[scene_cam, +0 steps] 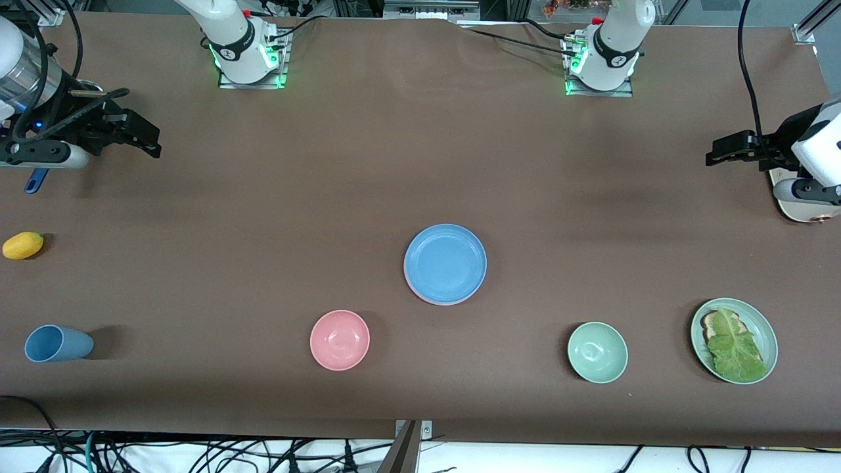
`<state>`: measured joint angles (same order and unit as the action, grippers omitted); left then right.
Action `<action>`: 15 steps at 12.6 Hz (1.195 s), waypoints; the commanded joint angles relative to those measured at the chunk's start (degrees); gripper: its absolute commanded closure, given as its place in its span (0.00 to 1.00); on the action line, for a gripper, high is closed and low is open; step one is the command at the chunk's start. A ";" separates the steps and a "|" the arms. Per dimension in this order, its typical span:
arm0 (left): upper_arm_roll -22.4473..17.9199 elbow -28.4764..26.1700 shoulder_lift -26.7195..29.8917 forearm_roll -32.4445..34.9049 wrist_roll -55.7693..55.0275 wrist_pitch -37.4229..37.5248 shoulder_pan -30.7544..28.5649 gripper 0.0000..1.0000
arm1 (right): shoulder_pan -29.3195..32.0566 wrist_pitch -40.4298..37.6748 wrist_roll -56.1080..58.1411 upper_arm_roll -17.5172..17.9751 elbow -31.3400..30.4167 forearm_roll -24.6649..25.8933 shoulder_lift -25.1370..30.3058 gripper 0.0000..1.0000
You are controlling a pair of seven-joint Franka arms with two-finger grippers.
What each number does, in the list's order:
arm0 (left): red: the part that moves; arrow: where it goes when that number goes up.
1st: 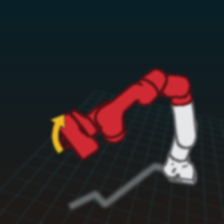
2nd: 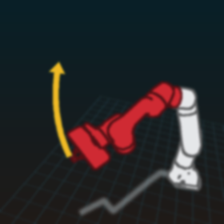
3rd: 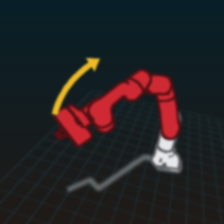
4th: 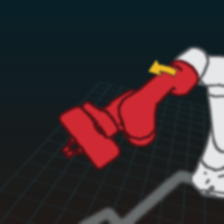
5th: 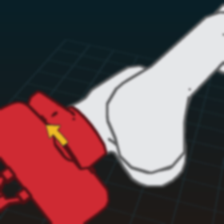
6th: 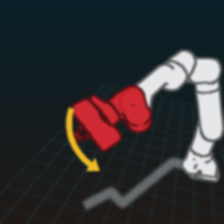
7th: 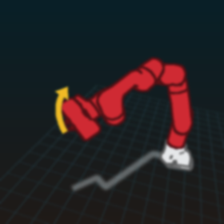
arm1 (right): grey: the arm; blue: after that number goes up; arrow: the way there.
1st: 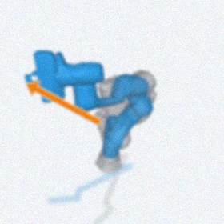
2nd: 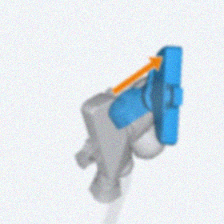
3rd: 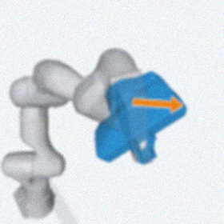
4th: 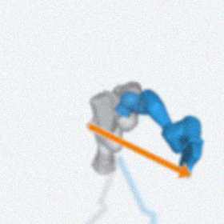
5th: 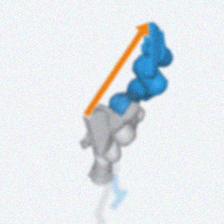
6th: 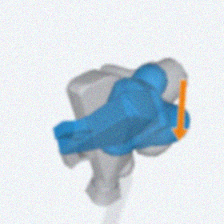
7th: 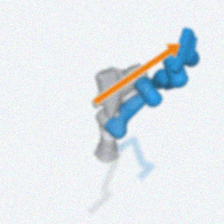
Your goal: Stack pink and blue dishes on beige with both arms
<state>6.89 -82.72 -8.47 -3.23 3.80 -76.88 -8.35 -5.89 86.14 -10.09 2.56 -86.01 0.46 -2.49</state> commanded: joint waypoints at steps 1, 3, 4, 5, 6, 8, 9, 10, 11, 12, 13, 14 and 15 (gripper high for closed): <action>-0.21 0.46 0.03 -1.25 1.30 0.24 -0.17 0.00 | 0.09 -0.89 -0.55 -0.01 0.14 0.42 0.65 0.00; -0.30 0.46 -0.06 -1.25 1.21 0.24 -0.17 0.00 | 0.00 -0.89 -0.63 -0.01 0.14 0.51 0.65 0.00; -0.30 0.46 -0.06 -1.25 1.21 0.24 -0.17 0.00 | 0.00 -0.89 -0.63 -0.01 0.14 0.42 0.65 0.00; -0.30 0.46 -0.14 -1.25 1.21 0.24 -0.17 0.00 | 0.09 -0.89 -0.63 -0.01 0.14 0.42 0.65 0.00; -0.30 0.54 -0.41 -1.17 1.12 0.24 -0.17 0.00 | 0.09 -0.89 -0.63 -0.01 0.14 0.42 0.65 0.00; -0.30 0.55 -0.49 -1.34 1.21 0.24 -0.17 0.00 | 0.09 -0.89 -0.55 -0.01 0.14 0.42 0.65 0.00; -0.30 0.55 -0.50 -0.91 1.12 0.33 -0.17 0.00 | 0.09 -0.89 -0.63 -0.01 0.14 0.42 0.65 0.00; -0.30 0.55 -0.50 -0.47 1.12 0.33 -0.17 0.00 | 0.09 -0.89 -0.63 -0.01 0.14 0.42 0.65 0.00; -0.30 0.55 -0.50 -0.72 1.12 0.24 -0.17 0.00 | 0.09 -0.89 -0.63 -0.10 0.14 0.42 0.65 0.00; -0.30 0.55 -0.50 -0.64 1.12 0.24 -0.17 0.00 | 0.09 -0.89 -0.55 -0.10 0.14 0.42 0.65 0.00; -0.30 0.55 -0.58 -0.38 1.12 0.24 -0.17 0.00 | 0.09 -0.89 -0.55 -0.10 0.14 0.42 0.65 0.00; -0.30 0.55 -0.58 -0.29 1.12 0.24 -0.17 0.00 | 0.09 -0.89 -0.55 -0.10 0.14 0.42 0.65 0.00; -0.30 0.55 -0.58 -0.29 1.04 0.24 -0.17 0.00 | 0.09 -0.89 -0.55 -0.10 0.14 0.42 0.65 0.00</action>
<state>6.78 -82.72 -8.84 -3.23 3.80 -76.88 -8.40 -5.89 86.12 -10.15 2.44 -86.01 0.46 -2.49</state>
